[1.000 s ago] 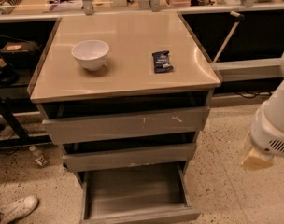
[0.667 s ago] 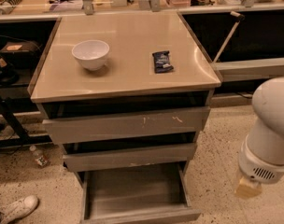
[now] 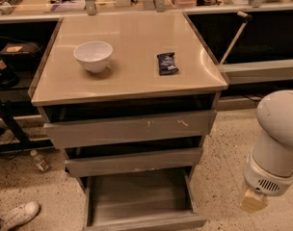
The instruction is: Close bottom drawer
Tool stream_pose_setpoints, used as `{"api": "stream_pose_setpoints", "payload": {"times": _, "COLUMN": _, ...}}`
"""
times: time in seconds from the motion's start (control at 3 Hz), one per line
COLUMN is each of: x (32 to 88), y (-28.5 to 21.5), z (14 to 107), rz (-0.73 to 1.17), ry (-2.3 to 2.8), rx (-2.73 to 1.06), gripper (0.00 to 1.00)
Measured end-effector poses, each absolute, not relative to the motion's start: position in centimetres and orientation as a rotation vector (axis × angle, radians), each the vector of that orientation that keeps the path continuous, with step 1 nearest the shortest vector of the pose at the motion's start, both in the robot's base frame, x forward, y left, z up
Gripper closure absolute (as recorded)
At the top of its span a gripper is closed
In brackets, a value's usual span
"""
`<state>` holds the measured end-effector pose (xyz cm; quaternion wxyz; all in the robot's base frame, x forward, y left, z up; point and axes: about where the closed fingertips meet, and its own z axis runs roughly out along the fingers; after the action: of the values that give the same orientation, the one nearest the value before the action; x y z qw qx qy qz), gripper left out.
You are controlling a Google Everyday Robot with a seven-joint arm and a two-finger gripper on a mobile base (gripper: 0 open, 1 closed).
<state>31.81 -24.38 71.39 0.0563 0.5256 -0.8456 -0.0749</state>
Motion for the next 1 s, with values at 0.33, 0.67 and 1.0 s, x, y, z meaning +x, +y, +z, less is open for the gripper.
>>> {"api": "stream_pose_setpoints", "payload": {"times": 0.33, "x": 29.9, "y": -24.3, "z": 64.2, "rz": -0.396, "ry": -2.576, "rx": 1.439, "gripper": 1.00}}
{"api": "stream_pose_setpoints", "payload": {"times": 0.67, "x": 29.1, "y": -23.9, "z": 56.2, "rz": -0.533, "ry": -2.549, "rx": 1.314, "gripper": 1.00}}
{"api": "stream_pose_setpoints", "payload": {"times": 1.0, "x": 28.4, "y": -23.5, "z": 54.1, "rz": -0.590, "ry": -2.513, "rx": 1.292, "gripper": 1.00}}
